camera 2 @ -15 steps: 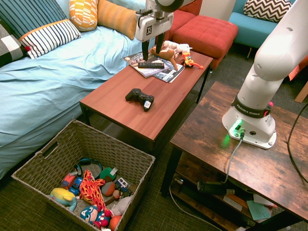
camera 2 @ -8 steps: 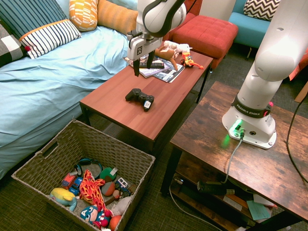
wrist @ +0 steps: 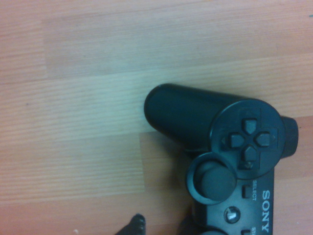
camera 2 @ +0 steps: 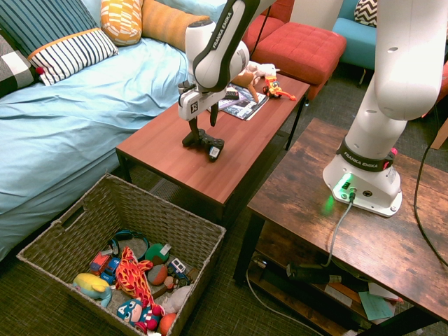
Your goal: Put the gamepad in the basket
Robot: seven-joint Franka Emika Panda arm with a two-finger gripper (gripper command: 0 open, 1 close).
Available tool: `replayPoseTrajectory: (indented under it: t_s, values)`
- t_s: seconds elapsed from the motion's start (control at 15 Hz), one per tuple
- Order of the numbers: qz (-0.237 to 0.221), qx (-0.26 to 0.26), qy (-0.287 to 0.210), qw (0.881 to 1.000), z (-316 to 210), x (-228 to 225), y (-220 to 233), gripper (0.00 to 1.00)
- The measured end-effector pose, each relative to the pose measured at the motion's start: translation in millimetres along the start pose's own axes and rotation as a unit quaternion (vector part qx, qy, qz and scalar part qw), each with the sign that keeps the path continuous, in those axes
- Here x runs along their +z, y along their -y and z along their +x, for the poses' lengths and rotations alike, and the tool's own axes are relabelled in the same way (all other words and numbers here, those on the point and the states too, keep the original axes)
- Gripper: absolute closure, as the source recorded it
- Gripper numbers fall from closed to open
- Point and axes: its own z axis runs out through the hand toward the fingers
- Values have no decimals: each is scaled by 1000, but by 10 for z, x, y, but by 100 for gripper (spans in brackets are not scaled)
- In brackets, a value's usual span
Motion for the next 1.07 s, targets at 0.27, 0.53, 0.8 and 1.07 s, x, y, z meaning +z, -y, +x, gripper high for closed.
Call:
replayPoseTrajectory:
  t_s: [0.27,0.53,0.8,1.07]
  values:
    - [-12,20,16,1000,78,299,10,0]
    - [-22,22,27,999,61,536,79,0]
    - [-25,25,33,999,66,656,111,100]
    - [-23,28,35,999,87,689,133,100]
